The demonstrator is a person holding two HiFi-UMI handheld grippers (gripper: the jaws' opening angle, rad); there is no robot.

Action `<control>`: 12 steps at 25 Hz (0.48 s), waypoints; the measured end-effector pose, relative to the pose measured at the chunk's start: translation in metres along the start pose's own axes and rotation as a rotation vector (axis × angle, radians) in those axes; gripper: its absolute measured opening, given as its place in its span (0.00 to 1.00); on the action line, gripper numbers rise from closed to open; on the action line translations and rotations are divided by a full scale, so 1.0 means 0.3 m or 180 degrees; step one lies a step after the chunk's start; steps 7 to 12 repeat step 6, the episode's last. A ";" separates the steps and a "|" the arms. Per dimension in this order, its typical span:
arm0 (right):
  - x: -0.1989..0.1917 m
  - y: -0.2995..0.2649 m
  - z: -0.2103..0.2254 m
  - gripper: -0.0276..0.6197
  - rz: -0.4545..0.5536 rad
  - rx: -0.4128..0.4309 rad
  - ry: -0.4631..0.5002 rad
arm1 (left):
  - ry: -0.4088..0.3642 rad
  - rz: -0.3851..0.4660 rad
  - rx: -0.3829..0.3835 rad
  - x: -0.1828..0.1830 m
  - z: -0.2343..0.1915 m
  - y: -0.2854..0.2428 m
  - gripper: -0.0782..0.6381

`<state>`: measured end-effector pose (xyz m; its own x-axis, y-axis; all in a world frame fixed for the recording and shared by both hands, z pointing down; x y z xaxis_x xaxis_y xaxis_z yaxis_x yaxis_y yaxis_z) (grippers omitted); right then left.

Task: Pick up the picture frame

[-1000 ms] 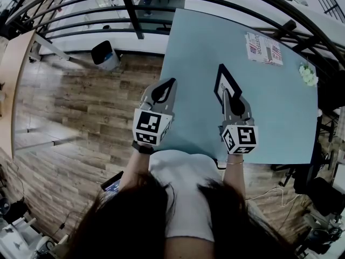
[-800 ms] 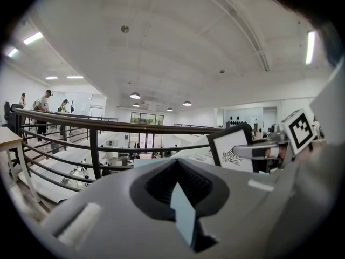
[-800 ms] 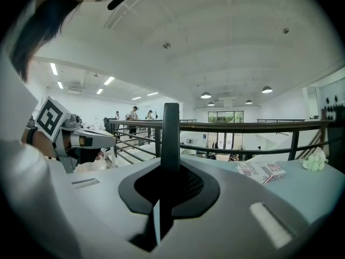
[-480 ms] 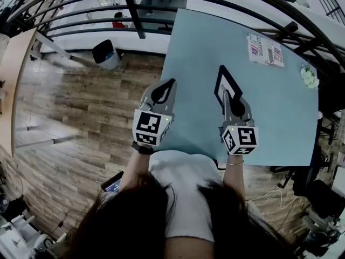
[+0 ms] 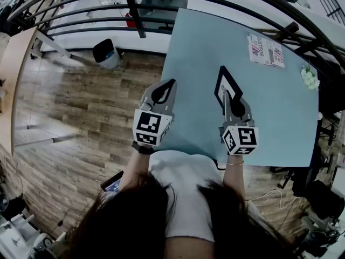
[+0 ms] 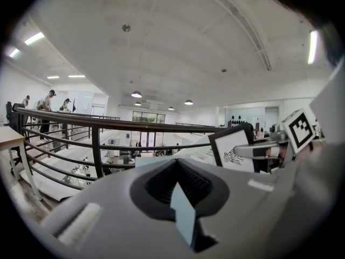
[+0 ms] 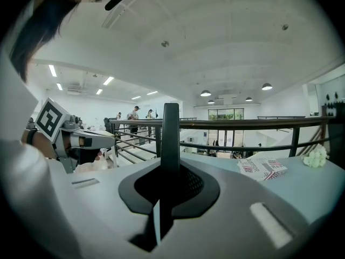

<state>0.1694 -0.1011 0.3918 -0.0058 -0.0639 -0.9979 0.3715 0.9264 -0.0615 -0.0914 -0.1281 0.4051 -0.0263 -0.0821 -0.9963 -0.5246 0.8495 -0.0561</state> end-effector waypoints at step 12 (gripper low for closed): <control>-0.007 0.006 0.006 0.06 -0.0020 -0.0013 -0.0020 | -0.0004 -0.0036 0.0005 -0.005 0.005 0.001 0.19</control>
Point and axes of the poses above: the fingertips, and each gripper's own axes: y backward along the fingers, z to its right, x out of its top, the point moved 9 cm from there along y, backward along the fingers, and after that the axes turned 9 degrees about z, right-handed, at the moved point
